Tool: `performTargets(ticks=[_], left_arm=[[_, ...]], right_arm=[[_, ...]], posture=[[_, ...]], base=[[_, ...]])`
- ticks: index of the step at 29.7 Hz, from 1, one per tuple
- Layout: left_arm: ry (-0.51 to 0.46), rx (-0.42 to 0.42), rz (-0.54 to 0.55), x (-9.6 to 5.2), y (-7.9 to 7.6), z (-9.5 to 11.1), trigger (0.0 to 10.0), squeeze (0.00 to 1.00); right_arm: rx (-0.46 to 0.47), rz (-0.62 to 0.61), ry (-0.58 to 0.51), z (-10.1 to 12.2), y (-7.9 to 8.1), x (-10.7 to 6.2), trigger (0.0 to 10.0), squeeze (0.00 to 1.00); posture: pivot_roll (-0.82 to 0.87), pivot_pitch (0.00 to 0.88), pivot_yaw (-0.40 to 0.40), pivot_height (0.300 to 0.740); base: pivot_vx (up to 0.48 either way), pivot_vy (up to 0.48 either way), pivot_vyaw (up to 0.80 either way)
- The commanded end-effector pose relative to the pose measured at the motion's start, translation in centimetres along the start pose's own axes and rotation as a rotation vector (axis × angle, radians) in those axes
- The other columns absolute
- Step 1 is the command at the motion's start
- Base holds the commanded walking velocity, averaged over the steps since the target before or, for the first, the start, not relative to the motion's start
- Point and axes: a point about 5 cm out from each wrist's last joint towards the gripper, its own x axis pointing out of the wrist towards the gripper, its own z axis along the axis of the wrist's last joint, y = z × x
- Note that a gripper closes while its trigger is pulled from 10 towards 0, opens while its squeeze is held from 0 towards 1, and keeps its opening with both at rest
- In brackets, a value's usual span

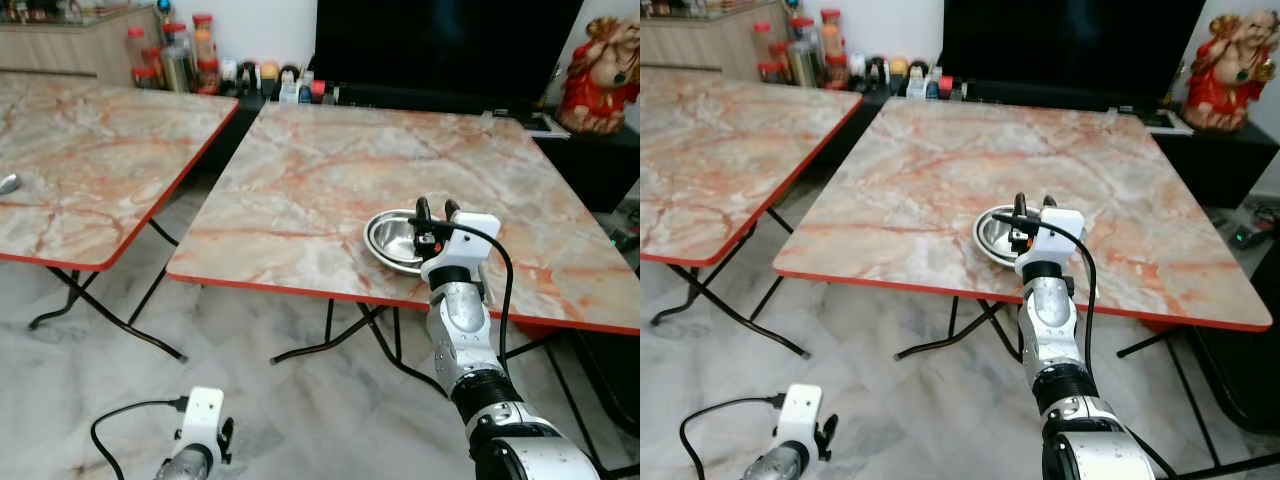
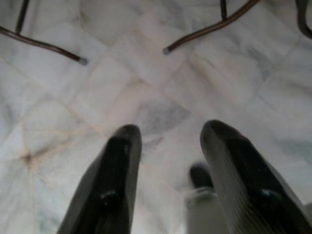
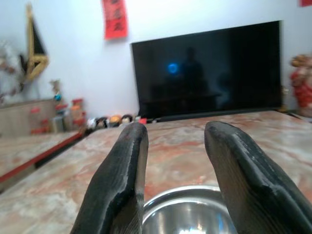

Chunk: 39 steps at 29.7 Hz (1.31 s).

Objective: Setting the table

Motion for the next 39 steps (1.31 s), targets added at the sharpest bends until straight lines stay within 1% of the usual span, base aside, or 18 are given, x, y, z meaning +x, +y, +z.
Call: performTargets(ticks=[1, 6, 7, 9, 13, 17, 22, 23, 24, 25, 27, 28, 29, 32, 33, 35, 36, 39], left_arm=[[0.001, 0.001, 0.031, -0.1, 1.1, -0.1, 10.0, 0.0], [0.0, -0.003, 0.035, -0.1, 1.1, -0.1, 10.0, 0.0], [0.0, -0.005, 0.036, -0.1, 1.1, 0.0, 10.0, 0.0], [0.001, -0.006, 0.036, -0.1, 1.1, -0.1, 10.0, 0.0], [0.001, -0.007, 0.036, -0.1, 1.1, -0.1, 10.0, 0.0], [0.001, -0.004, 0.036, -0.1, 1.2, -0.1, 10.0, 0.0], [0.004, -0.003, 0.035, -0.1, 1.2, -0.1, 10.0, 0.0], [0.005, -0.003, 0.034, -0.1, 1.1, -0.1, 10.0, 0.0], [0.005, -0.003, 0.033, -0.1, 1.1, -0.1, 10.0, 0.0], [0.005, -0.003, 0.032, -0.1, 1.1, -0.2, 10.0, 0.0], [0.006, -0.002, 0.032, -0.1, 1.1, -0.2, 10.0, 0.0], [0.006, -0.002, 0.032, -0.1, 1.1, -0.2, 10.0, 0.0], [0.007, -0.001, 0.032, -0.1, 1.1, -0.2, 10.0, 0.0], [0.009, 0.001, 0.032, -0.1, 1.1, -0.2, 10.0, 0.0], [0.01, 0.002, 0.032, -0.1, 1.1, -0.2, 10.0, 0.0], [0.011, 0.002, 0.032, -0.1, 1.1, -0.2, 10.0, 0.0], [0.015, 0.009, 0.032, -0.1, 1.1, -0.3, 10.0, 0.0], [0.033, 0.042, 0.036, -0.2, 1.1, -0.5, 10.0, 0.0]], right_arm=[[0.007, 0.007, 0.017, -0.3, 0.4, -0.2, 10.0, 0.0], [0.005, 0.016, 0.031, -0.5, 0.7, -0.2, 10.0, 0.0], [-0.003, 0.035, 0.066, -1.0, 0.9, -0.4, 10.0, 0.0], [-0.006, 0.042, 0.09, -1.6, 0.8, -0.7, 10.0, 0.0], [-0.021, -0.001, 0.119, -2.6, -0.3, -1.8, 10.0, 0.0], [-0.026, -0.028, 0.112, -2.7, -1.0, -2.3, 10.0, 0.0], [-0.038, -0.024, 0.153, -3.7, -1.3, -3.2, 10.0, 0.0], [-0.061, -0.023, 0.213, -4.8, -1.6, -4.0, 10.0, 0.0], [-0.071, -0.025, 0.235, -5.2, -1.7, -4.3, 10.0, 0.0], [-0.078, -0.028, 0.292, -6.2, -2.0, -5.1, 10.0, 0.0], [-0.082, -0.032, 0.352, -7.3, -2.4, -6.1, 10.0, 0.0], [-0.08, -0.039, 0.406, -8.1, -2.7, -6.9, 10.0, 0.0], [-0.082, -0.064, 0.512, -9.6, -3.4, -8.5, 10.0, 0.0], [-0.075, -0.104, 0.67, -11.7, -4.5, -11.4, 10.0, 0.0], [-0.075, -0.122, 0.734, -12.5, -5.0, -12.7, 10.0, 0.0], [-0.078, -0.137, 0.792, -13.1, -5.4, -13.9, 10.0, 0.0], [-0.072, -0.141, 0.868, -13.9, -5.7, -15.6, 10.0, 0.0], [-0.06, -0.142, 0.964, -14.8, -5.8, -17.6, 10.0, 0.0]], posture=[[0.0, 0.0, 0.003, 0.705], [0.01, 0.0, 0.0, 0.705], [0.01, 0.0, 0.0, 0.705], [0.01, 0.0, 0.0, 0.705], [0.0, 0.0, 0.0, 0.705], [0.0, 0.0, 0.004, 0.705], [-0.01, 0.0, 0.005, 0.705], [-0.01, 0.0, 0.004, 0.705], [-0.01, 0.0, 0.004, 0.705], [-0.01, 0.0, 0.004, 0.705], [-0.01, 0.0, 0.004, 0.705], [-0.01, 0.003, 0.005, 0.705], [-0.01, 0.004, 0.005, 0.705], [-0.01, 0.005, 0.005, 0.705], [0.0, 0.006, 0.008, 0.705], [0.0, 0.007, 0.007, 0.705], [0.0, 0.006, 0.007, 0.705], [0.0, 0.006, 0.009, 0.705]], base=[[0.0, 0.379, 0.0], [0.0, 0.381, 0.0], [0.0, 0.379, 0.0], [0.0, 0.379, 0.0], [0.0, 0.381, 0.0], [0.0, 0.38, 0.0], [0.0, 0.38, 0.0], [0.0, 0.382, 0.0], [0.0, 0.382, 0.0], [0.0, 0.379, 0.0], [0.0, 0.379, 0.0], [0.0, 0.379, 0.0], [0.0, 0.375, 0.0], [0.0, 0.357, 0.0], [0.0, 0.341, 0.0], [0.0, 0.341, 0.0], [0.0, 0.337, 0.0], [0.0, 0.0, 0.0]])
